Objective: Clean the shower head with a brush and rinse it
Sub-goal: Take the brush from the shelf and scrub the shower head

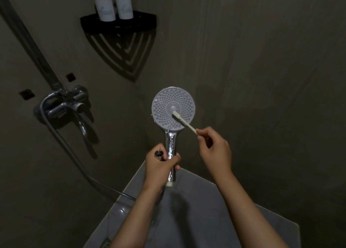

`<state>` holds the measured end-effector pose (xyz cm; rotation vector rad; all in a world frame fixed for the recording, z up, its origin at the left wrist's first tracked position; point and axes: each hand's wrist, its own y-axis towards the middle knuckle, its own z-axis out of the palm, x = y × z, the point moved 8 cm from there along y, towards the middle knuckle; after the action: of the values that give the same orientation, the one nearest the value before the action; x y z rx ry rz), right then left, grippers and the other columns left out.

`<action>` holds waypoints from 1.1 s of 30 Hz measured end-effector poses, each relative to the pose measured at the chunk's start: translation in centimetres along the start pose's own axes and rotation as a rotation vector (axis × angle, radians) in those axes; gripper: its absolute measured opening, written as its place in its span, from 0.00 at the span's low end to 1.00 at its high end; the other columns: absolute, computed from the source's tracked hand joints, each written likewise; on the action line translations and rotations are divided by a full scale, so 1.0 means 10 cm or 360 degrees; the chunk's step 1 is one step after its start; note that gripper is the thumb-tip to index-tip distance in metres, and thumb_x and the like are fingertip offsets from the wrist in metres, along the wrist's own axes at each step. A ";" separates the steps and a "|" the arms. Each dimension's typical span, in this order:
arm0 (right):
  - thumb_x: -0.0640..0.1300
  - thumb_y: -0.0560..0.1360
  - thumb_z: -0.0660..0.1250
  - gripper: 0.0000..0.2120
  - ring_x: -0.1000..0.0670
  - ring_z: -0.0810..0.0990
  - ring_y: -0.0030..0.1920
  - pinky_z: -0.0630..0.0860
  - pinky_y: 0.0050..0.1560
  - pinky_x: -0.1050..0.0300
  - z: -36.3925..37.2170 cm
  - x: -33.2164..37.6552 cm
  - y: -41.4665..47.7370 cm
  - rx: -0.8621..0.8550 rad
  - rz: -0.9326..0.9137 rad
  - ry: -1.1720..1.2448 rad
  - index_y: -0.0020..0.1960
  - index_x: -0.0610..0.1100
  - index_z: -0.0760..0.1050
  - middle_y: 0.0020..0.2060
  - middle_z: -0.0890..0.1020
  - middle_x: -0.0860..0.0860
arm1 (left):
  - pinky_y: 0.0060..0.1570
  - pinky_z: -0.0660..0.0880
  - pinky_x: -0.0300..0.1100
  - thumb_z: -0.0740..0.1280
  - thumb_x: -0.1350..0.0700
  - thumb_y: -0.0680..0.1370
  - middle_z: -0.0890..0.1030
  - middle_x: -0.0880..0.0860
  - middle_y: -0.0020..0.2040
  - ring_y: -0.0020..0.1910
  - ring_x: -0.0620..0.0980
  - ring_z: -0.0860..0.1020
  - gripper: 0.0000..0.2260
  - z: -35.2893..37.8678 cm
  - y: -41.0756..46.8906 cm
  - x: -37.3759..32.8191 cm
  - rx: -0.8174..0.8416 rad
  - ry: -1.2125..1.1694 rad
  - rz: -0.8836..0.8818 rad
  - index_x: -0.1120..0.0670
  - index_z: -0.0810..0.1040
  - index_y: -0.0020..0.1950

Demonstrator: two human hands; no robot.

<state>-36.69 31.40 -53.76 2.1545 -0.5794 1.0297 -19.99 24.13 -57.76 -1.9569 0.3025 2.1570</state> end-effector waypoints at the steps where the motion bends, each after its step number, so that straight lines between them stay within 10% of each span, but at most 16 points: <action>1: 0.41 0.73 0.67 0.05 0.53 0.81 0.41 0.77 0.41 0.53 0.01 -0.02 -0.01 0.0032 0.0015 -0.0011 0.45 0.50 0.78 0.41 0.83 0.57 | 0.24 0.69 0.35 0.69 0.73 0.69 0.73 0.63 0.32 0.21 0.50 0.75 0.21 -0.01 0.00 0.00 -0.0005 -0.0012 -0.0010 0.54 0.61 0.31; 33: 0.47 0.70 0.65 0.05 0.56 0.81 0.40 0.79 0.43 0.46 0.17 -0.16 -0.19 0.0275 0.0085 0.0239 0.44 0.53 0.78 0.38 0.83 0.59 | 0.24 0.70 0.35 0.68 0.73 0.70 0.72 0.61 0.30 0.24 0.52 0.76 0.20 -0.08 -0.05 0.01 -0.0079 0.0096 0.0012 0.54 0.62 0.30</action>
<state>-35.63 31.62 -56.54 2.1950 -0.4945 1.3001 -19.14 24.37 -57.93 -2.0537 0.2686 2.1328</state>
